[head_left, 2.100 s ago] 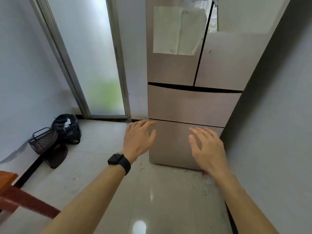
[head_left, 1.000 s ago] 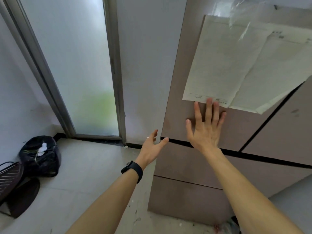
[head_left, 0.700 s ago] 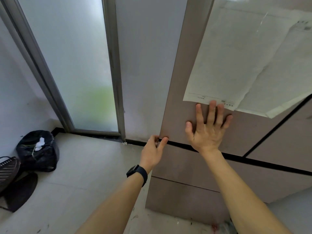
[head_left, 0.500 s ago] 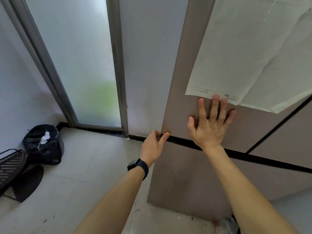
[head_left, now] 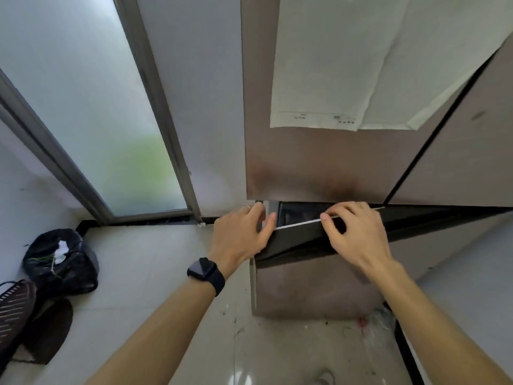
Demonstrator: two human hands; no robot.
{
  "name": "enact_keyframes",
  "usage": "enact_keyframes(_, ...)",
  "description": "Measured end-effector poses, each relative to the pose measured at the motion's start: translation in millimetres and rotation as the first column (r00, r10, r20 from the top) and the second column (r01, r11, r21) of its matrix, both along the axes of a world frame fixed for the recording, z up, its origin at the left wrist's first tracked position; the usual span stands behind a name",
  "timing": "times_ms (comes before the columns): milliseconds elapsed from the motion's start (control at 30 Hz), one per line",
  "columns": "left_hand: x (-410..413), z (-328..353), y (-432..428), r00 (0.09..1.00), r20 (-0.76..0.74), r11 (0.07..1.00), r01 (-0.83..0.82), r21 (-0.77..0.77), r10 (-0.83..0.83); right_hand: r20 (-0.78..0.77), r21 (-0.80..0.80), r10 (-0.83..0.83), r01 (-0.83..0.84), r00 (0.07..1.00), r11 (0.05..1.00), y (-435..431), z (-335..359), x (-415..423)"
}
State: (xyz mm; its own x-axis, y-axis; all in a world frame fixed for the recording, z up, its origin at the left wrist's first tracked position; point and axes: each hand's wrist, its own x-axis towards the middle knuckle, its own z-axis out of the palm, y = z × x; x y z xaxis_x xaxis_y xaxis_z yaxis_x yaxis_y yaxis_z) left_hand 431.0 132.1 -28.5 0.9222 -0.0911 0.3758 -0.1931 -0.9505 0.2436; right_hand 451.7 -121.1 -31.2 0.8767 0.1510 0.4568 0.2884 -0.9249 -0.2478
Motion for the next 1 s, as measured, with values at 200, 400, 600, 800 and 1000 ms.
enact_keyframes(200,38,17,-71,0.832,0.238,0.861,0.451,0.235,-0.501,-0.322,-0.127,-0.142,0.106,0.936,0.986,-36,-13,-30)
enact_keyframes(400,81,26,-147,0.694,0.17,0.666,0.548,0.506,-0.7,-0.307,-0.014,-0.229,0.236,0.924,0.972,-59,-8,-64)
enact_keyframes(600,96,21,-214,0.722,0.148,0.629,0.46,0.627,-0.676,-0.455,0.036,-0.342,0.4,0.822,0.916,-114,-7,-99)
enact_keyframes(800,103,25,-272,0.737,0.118,0.58,0.411,0.703,-0.666,-0.546,-0.062,-0.467,0.522,0.695,0.851,-164,-2,-110)
enact_keyframes(1000,108,21,-288,0.722,0.148,0.613,0.44,0.657,-0.676,-0.573,-0.077,-0.514,0.582,0.639,0.809,-209,0,-122)
